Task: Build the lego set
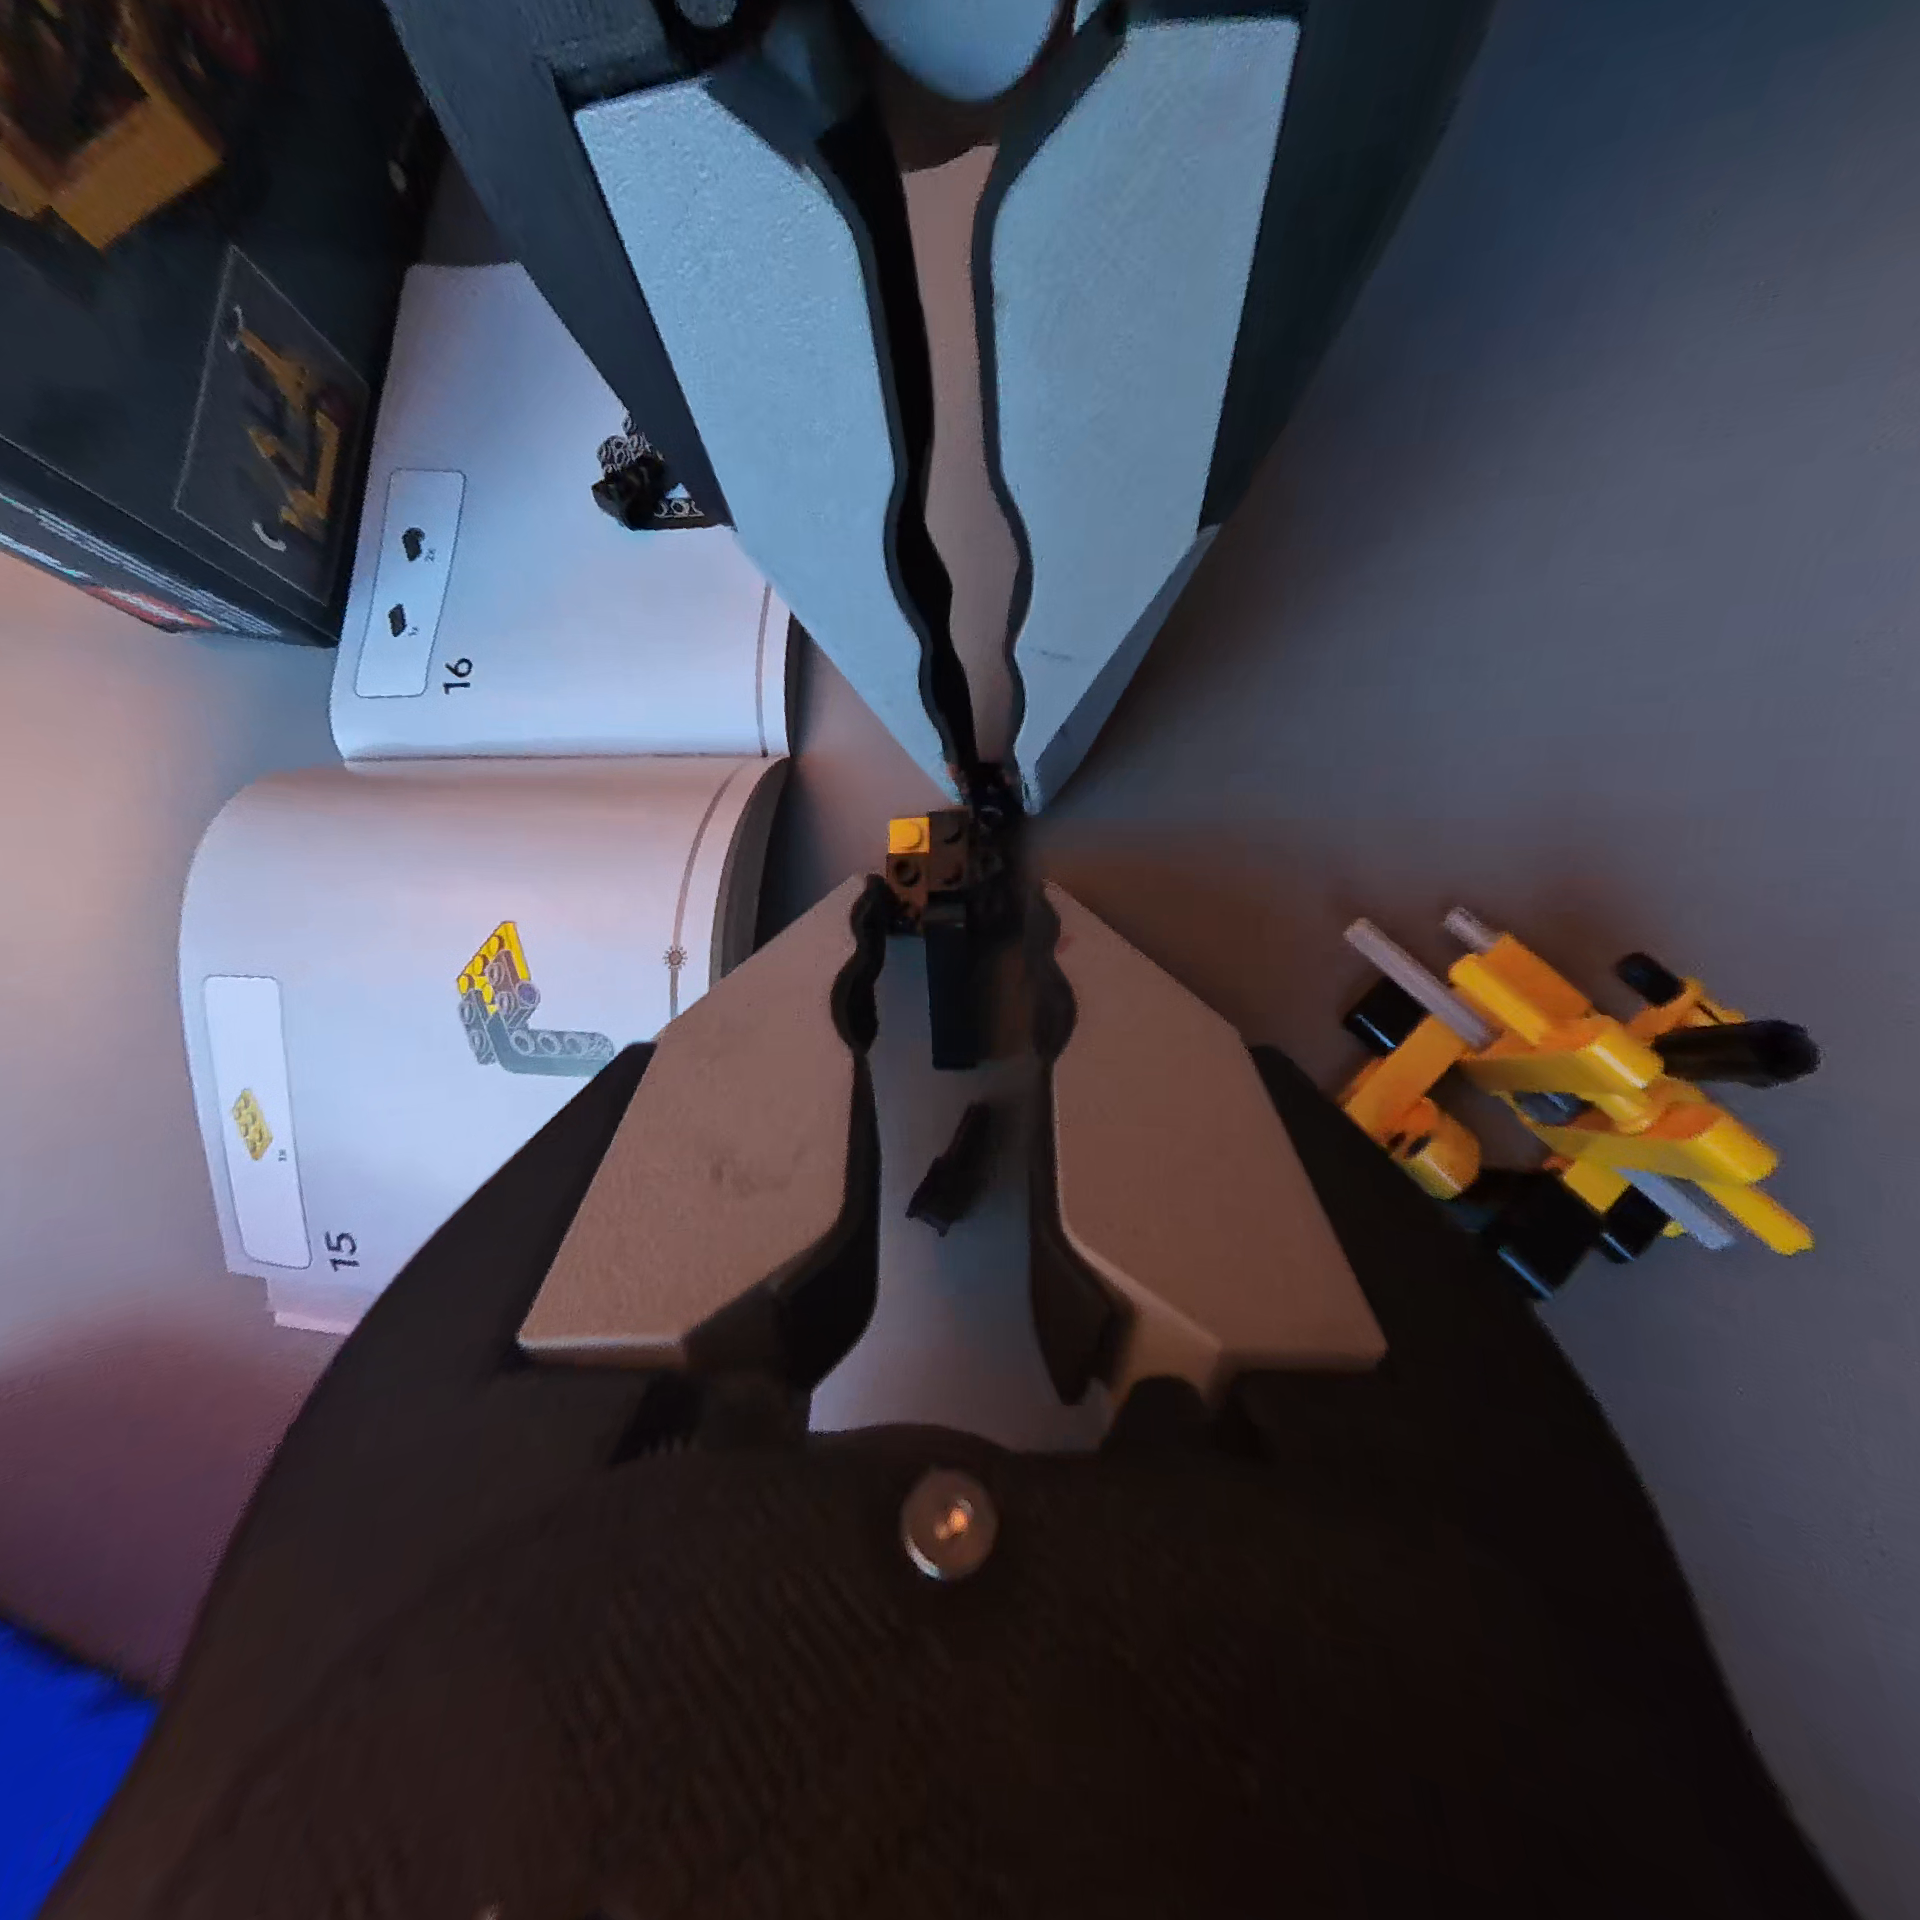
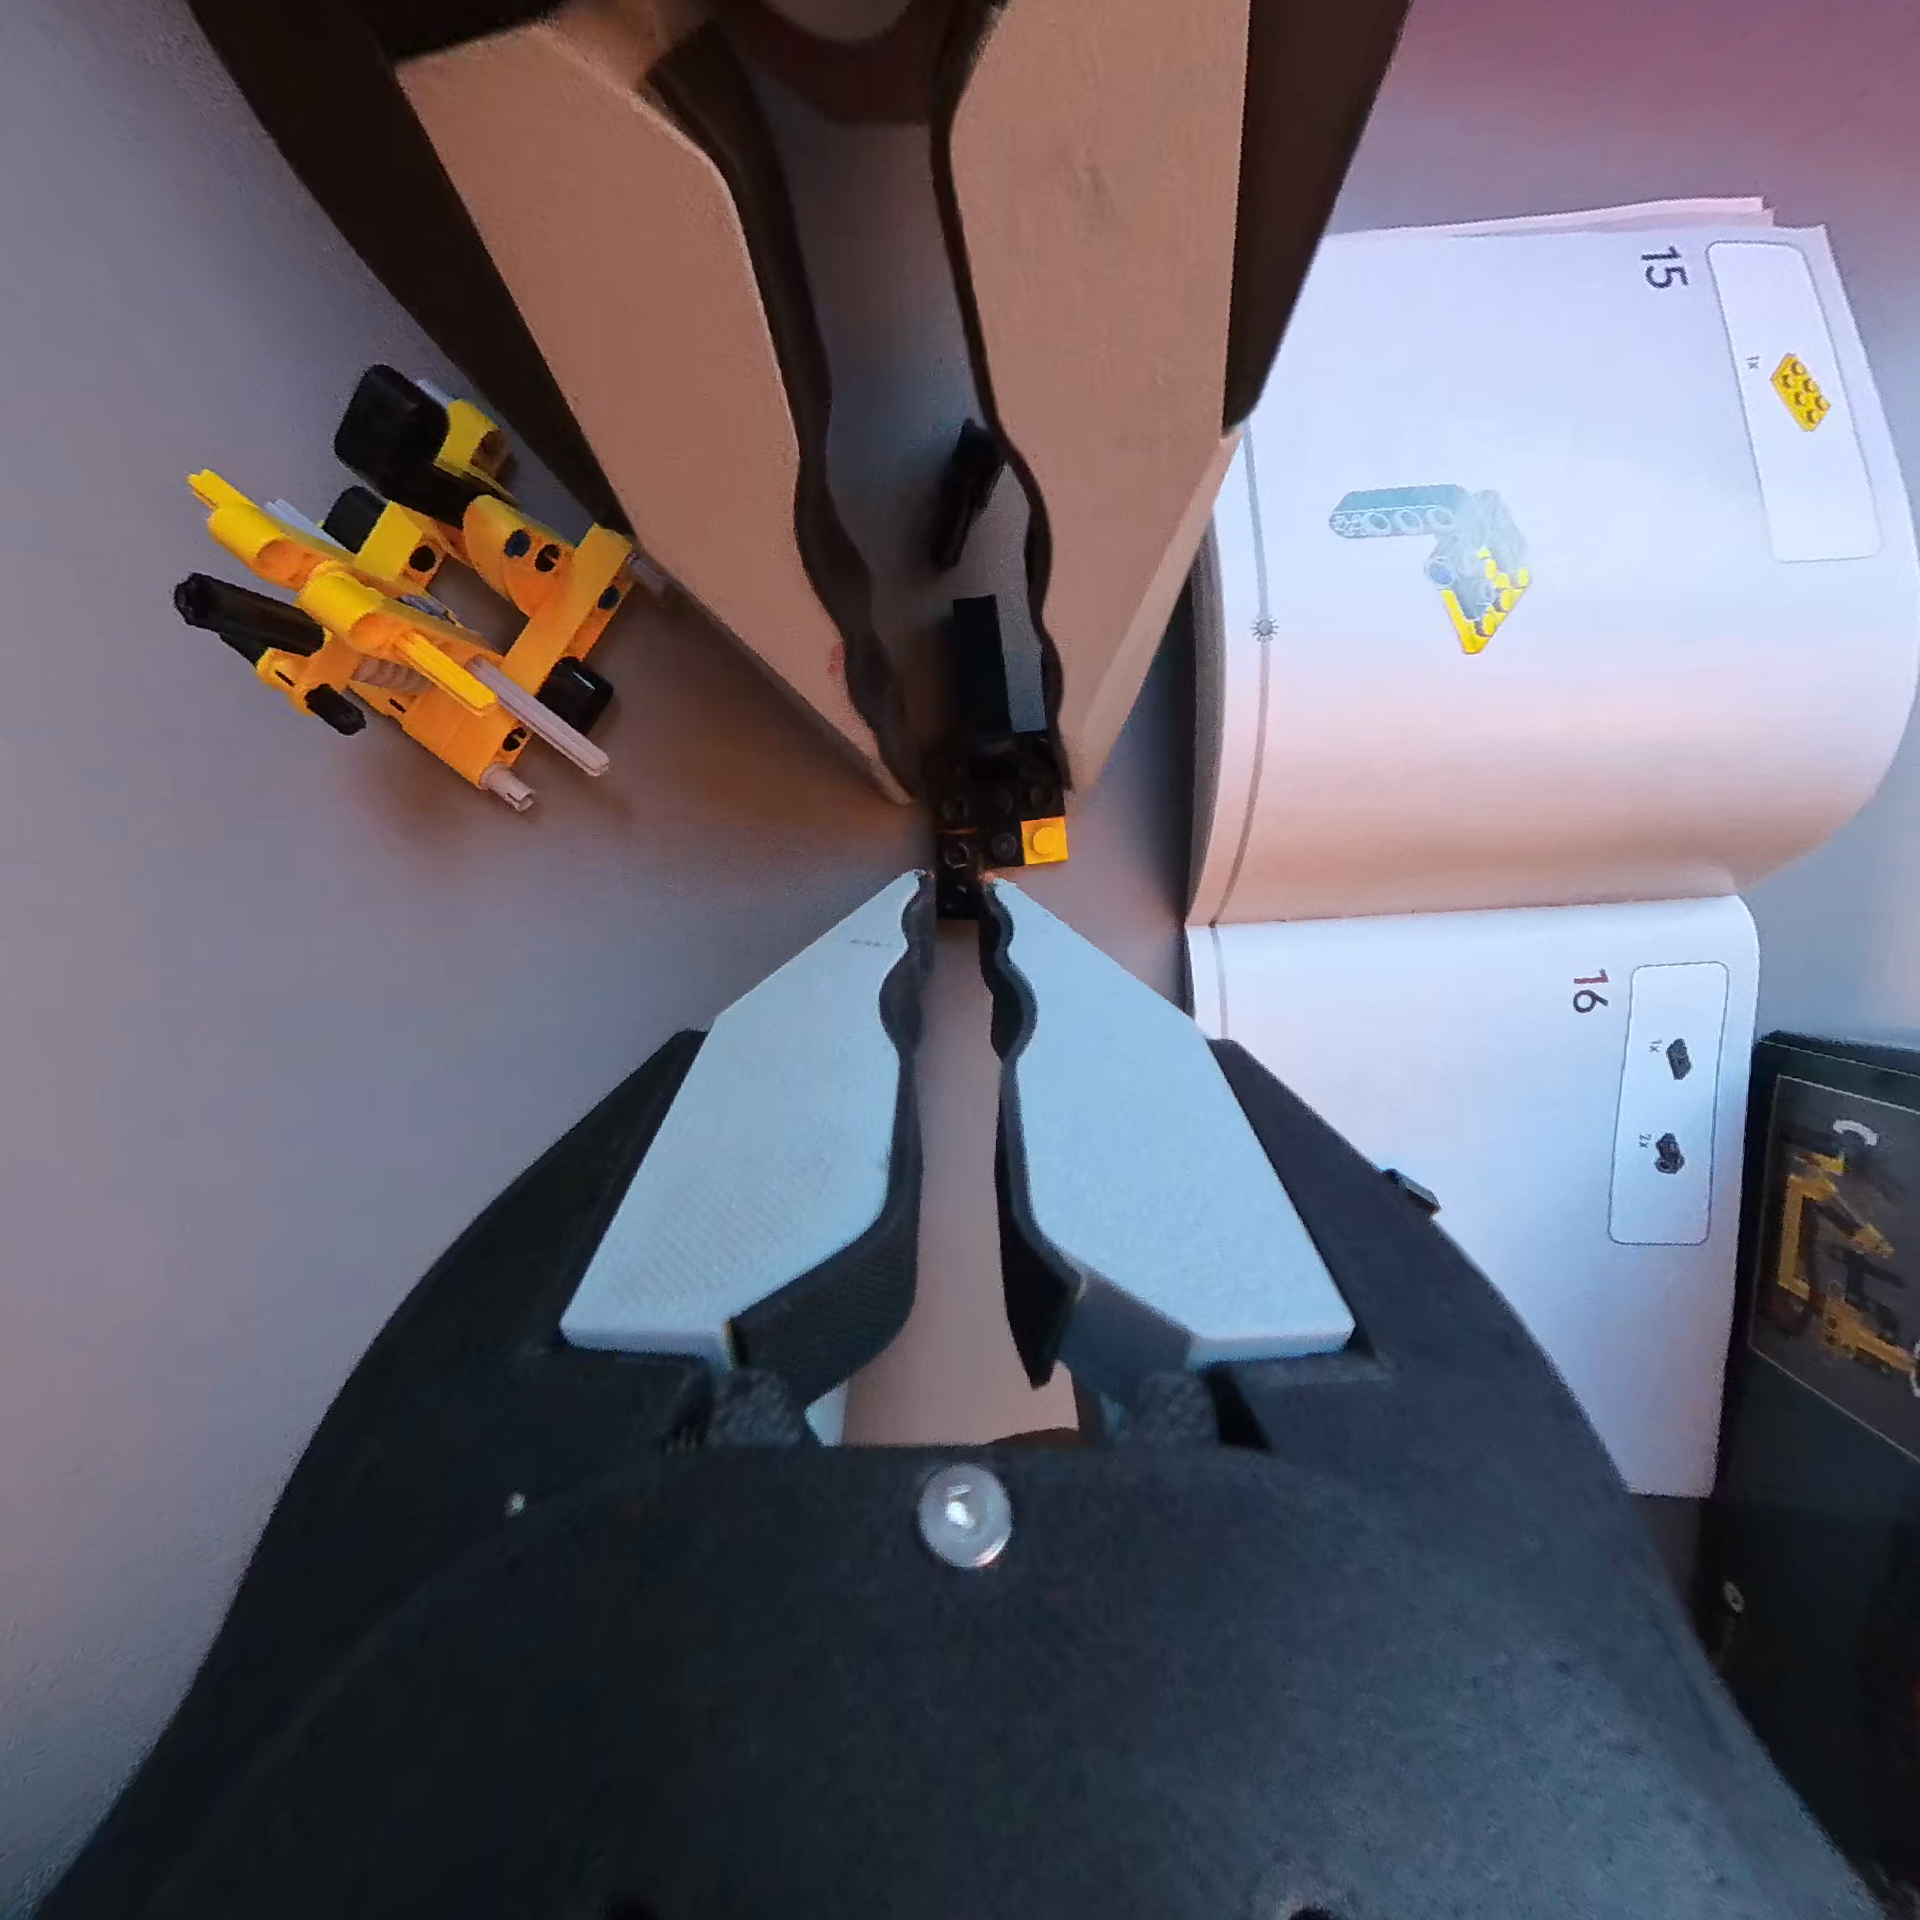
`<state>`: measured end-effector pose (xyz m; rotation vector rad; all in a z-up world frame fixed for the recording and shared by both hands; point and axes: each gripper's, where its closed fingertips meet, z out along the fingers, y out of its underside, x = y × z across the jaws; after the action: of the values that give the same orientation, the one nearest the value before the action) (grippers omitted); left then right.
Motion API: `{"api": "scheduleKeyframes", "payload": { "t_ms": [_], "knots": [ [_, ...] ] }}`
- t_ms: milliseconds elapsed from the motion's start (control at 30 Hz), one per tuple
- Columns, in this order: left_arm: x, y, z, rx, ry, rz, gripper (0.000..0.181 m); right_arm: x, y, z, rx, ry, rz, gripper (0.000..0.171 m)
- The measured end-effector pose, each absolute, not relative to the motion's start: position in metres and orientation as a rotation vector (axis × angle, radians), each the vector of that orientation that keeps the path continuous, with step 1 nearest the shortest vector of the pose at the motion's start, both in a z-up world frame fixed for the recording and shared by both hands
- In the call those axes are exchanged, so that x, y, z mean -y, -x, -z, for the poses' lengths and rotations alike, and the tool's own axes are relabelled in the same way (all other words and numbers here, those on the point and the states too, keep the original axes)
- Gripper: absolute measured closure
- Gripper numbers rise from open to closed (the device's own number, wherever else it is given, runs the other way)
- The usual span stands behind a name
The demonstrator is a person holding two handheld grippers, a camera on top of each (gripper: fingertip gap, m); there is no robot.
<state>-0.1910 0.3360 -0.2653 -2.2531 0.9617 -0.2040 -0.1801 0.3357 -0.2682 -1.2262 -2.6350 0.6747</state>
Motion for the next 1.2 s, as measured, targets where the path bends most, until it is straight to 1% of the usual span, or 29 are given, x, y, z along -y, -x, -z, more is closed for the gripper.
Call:
{"api": "scheduleKeyframes", "payload": {
  "t_ms": [33,867,1200],
  "knots": [
    [-0.336,0.191,0.266,-0.959,2.260,0.207,0.157,-0.336,0.180,0.268,2.637,1.218,-0.670,0.166],
    [-0.336,0.189,0.267,-0.921,2.243,0.314,0.159,-0.340,0.176,0.265,2.583,1.149,-0.727,0.165],
    [-0.336,0.186,0.267,-0.921,2.236,0.324,0.159,-0.340,0.173,0.251,2.535,1.118,-0.880,0.162]
  ]
}}
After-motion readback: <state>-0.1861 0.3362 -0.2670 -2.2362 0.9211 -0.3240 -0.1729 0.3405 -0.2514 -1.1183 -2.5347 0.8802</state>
